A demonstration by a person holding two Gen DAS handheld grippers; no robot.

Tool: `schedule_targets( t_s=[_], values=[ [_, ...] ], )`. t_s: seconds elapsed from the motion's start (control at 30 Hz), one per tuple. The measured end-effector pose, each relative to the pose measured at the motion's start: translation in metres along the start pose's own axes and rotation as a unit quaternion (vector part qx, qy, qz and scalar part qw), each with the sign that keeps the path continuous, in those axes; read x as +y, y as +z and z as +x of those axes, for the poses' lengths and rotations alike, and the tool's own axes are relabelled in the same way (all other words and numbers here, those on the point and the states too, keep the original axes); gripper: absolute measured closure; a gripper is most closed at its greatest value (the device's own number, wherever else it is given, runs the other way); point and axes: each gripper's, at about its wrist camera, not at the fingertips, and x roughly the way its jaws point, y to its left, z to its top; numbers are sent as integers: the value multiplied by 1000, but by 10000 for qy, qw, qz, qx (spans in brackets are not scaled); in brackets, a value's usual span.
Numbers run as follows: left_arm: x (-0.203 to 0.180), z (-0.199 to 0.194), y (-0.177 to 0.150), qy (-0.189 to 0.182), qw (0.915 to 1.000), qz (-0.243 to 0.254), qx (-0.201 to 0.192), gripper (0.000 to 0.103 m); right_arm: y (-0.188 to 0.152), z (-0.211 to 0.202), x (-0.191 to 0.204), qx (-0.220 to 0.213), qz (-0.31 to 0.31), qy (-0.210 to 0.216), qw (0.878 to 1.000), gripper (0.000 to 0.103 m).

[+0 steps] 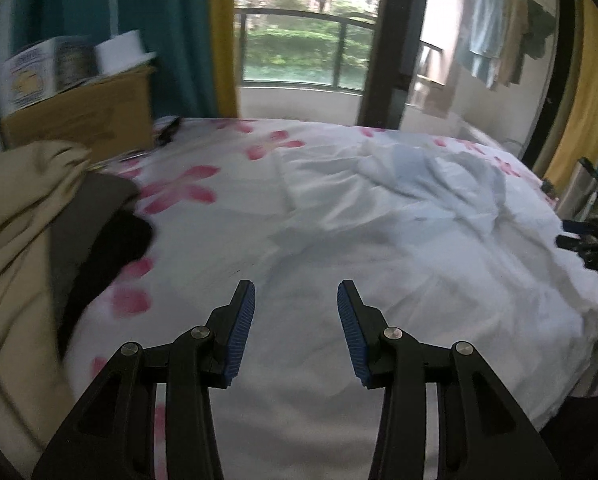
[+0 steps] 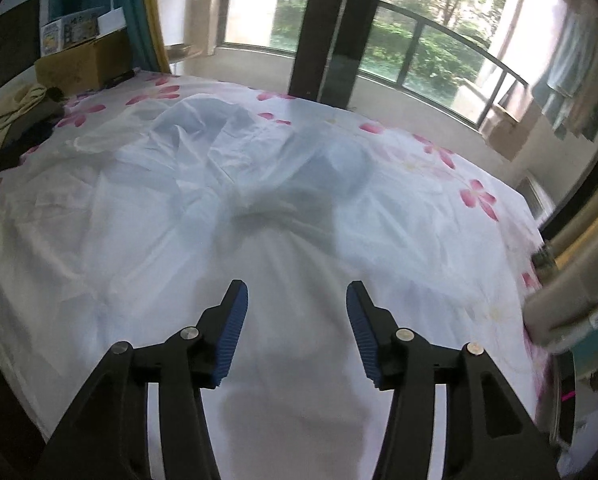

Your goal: Fold large clothes

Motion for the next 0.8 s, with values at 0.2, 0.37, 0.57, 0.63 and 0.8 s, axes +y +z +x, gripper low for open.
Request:
schedule_targets(
  t_s=[0.2,0.37,0.57,0.63,0.8],
  values=[
    [16,-22,-33,374,9992,-100,-92,58,-19,-13,-5,5,124,-218,9997,51],
    [23,-30,-55,514,9985,-190,-55,50,-36,-22,-13,13,305,-398,9987,51],
    [25,-29,-71,685,9975,-151,116,46,-61,-31,-31,79,582,-672,9960,50],
    [26,-25,-76,722,9970,-183,228,46,-71,-35,-42,110,734,-797,9941,50],
    [17,-23,-83,765,9965,-86,322,42,-94,-47,-69,169,1033,-1131,9881,49]
  ],
)
